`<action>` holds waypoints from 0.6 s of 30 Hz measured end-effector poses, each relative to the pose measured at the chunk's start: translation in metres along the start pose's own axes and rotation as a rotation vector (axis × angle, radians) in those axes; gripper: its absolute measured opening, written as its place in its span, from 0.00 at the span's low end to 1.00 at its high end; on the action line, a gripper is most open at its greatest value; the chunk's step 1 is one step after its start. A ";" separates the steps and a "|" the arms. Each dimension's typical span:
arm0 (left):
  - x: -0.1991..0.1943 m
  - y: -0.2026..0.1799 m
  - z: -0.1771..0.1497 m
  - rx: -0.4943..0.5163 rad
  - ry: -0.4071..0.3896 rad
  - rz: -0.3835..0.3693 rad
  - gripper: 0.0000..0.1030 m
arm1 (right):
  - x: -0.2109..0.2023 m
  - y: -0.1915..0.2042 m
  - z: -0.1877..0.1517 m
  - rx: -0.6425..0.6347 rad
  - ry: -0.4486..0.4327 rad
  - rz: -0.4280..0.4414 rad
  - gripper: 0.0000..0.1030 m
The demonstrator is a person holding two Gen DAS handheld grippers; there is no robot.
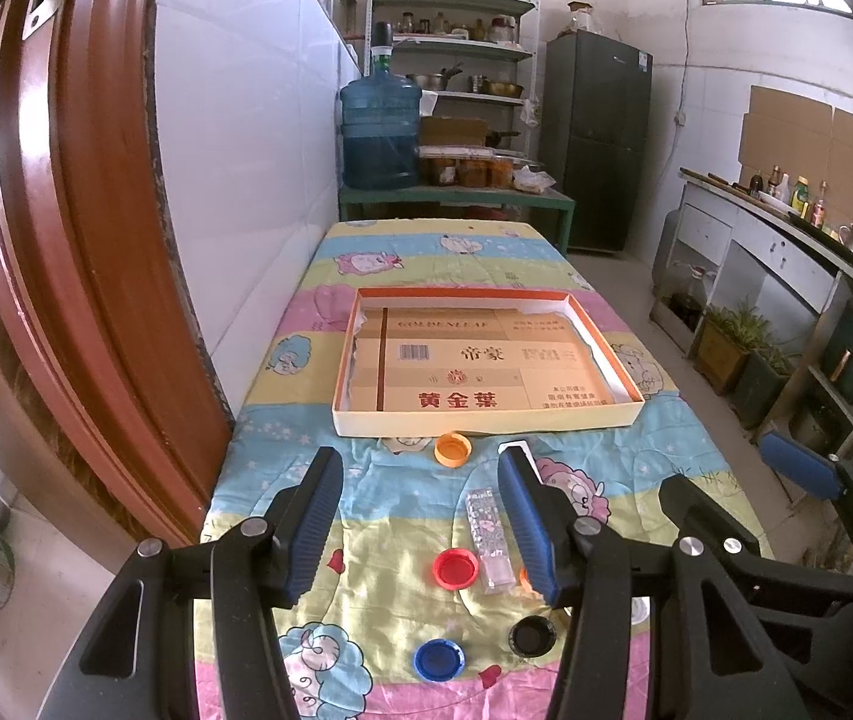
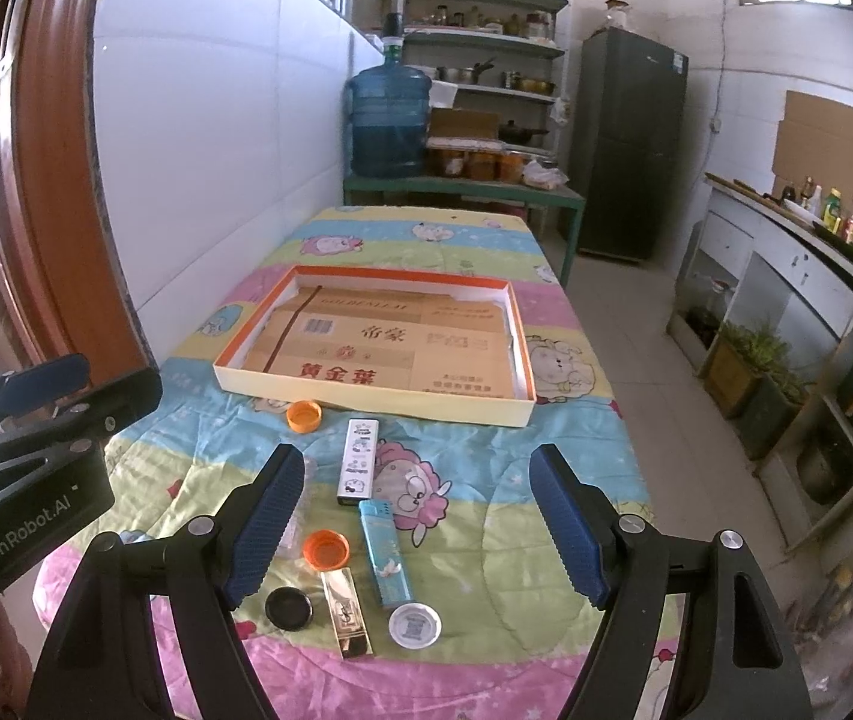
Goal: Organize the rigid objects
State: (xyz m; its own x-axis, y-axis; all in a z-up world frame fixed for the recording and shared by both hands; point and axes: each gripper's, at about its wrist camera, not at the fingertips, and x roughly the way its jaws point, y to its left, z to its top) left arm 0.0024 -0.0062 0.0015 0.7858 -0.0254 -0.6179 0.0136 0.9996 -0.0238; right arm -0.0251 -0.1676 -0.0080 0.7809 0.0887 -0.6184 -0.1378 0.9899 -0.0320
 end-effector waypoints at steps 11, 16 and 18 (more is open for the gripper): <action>0.003 -0.001 -0.001 -0.003 0.004 -0.007 0.53 | 0.001 0.001 0.001 -0.001 0.002 0.000 0.76; 0.004 -0.001 -0.002 -0.004 0.009 -0.009 0.53 | 0.002 0.001 0.001 -0.002 0.004 0.000 0.76; 0.005 -0.001 -0.002 -0.004 0.011 -0.010 0.53 | 0.002 0.002 0.002 -0.002 0.004 0.000 0.76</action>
State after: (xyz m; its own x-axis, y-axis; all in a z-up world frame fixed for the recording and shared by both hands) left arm 0.0048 -0.0070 -0.0031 0.7790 -0.0355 -0.6261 0.0188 0.9993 -0.0332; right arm -0.0229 -0.1655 -0.0081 0.7784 0.0879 -0.6216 -0.1387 0.9898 -0.0337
